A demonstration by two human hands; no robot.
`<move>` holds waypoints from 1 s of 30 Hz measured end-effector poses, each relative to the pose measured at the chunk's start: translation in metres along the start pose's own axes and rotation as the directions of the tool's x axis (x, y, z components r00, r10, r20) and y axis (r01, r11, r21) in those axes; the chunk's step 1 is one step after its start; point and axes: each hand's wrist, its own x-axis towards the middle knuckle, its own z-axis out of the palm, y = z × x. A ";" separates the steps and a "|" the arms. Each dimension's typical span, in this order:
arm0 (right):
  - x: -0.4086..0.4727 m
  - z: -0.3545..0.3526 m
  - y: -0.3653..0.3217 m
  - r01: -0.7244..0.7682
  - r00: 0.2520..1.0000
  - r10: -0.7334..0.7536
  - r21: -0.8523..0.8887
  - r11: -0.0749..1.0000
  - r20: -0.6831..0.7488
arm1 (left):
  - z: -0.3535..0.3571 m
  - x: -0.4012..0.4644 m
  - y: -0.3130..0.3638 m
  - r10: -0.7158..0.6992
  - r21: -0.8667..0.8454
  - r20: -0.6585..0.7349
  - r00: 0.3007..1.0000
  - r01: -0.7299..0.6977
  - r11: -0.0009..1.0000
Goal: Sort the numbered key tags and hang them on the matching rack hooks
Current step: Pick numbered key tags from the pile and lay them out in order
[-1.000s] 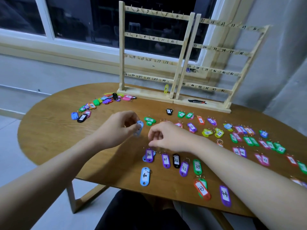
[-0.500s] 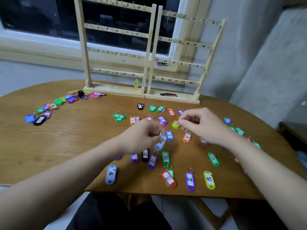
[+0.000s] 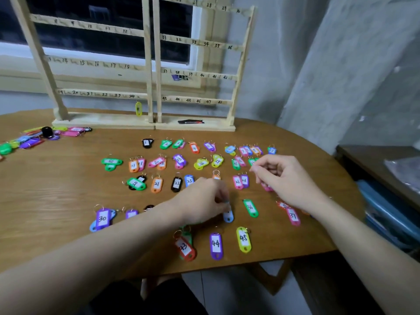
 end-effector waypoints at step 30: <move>0.173 0.264 -0.092 0.181 0.941 -0.173 0.001 0.983 0.292 | -0.159 -0.155 -0.267 -0.414 -0.040 -0.596 0.688 0.490 0.871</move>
